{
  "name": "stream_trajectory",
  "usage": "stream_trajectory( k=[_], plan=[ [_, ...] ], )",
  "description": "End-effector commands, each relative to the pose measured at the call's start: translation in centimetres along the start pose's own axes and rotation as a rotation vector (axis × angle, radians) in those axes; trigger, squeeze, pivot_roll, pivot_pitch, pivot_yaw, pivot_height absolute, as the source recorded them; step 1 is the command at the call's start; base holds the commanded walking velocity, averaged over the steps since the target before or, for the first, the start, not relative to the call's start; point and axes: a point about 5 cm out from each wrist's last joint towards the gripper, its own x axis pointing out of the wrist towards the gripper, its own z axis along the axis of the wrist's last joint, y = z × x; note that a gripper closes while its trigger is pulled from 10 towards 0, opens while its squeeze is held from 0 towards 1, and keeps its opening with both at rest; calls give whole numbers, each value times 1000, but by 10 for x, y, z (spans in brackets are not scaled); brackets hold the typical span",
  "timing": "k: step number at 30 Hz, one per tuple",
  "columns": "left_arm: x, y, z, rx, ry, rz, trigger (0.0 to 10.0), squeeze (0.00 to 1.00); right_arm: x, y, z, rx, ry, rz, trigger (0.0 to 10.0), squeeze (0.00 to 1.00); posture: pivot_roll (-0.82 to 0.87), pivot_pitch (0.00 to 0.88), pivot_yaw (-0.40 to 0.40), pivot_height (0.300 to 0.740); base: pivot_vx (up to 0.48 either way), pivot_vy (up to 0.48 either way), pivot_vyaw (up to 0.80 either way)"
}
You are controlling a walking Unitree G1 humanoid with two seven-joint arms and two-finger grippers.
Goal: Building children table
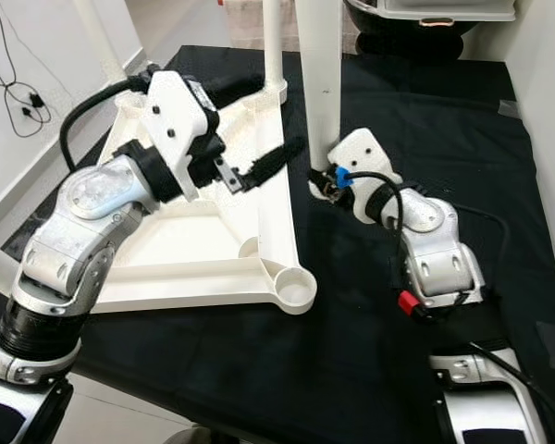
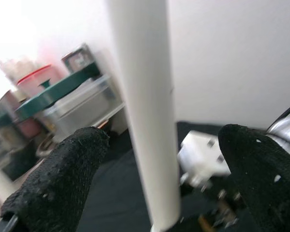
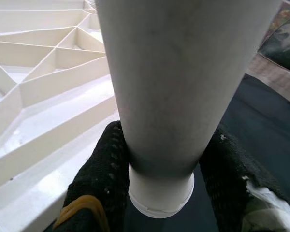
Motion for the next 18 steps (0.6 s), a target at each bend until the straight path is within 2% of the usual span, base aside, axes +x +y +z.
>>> stream_trajectory(
  k=[1,3,7,10,12,18],
  plan=[
    [2,-2,7,9,-38,-25,10000,0,4,6,9,-5,-30,27,10000,0,-73,162,55,740,0,0,0],
    [7,4,8,35,-46,-4,10000,0,6,16,14,-1,-63,73,10000,0,-75,154,56,740,0,0,0],
    [12,11,7,67,-37,17,10000,0,8,23,18,5,-88,108,10000,0,-75,153,56,740,0,0,0],
    [14,14,6,90,-35,7,10000,0,8,25,20,5,-97,118,10000,0,-79,154,58,740,0,0,0],
    [16,21,5,99,-40,12,10000,0,8,27,23,1,-110,132,10000,0,-84,153,61,740,0,0,0],
    [24,31,-5,81,-19,2,10000,0,6,29,29,-9,-138,154,10000,0,-91,149,66,740,0,0,0]
  ],
)
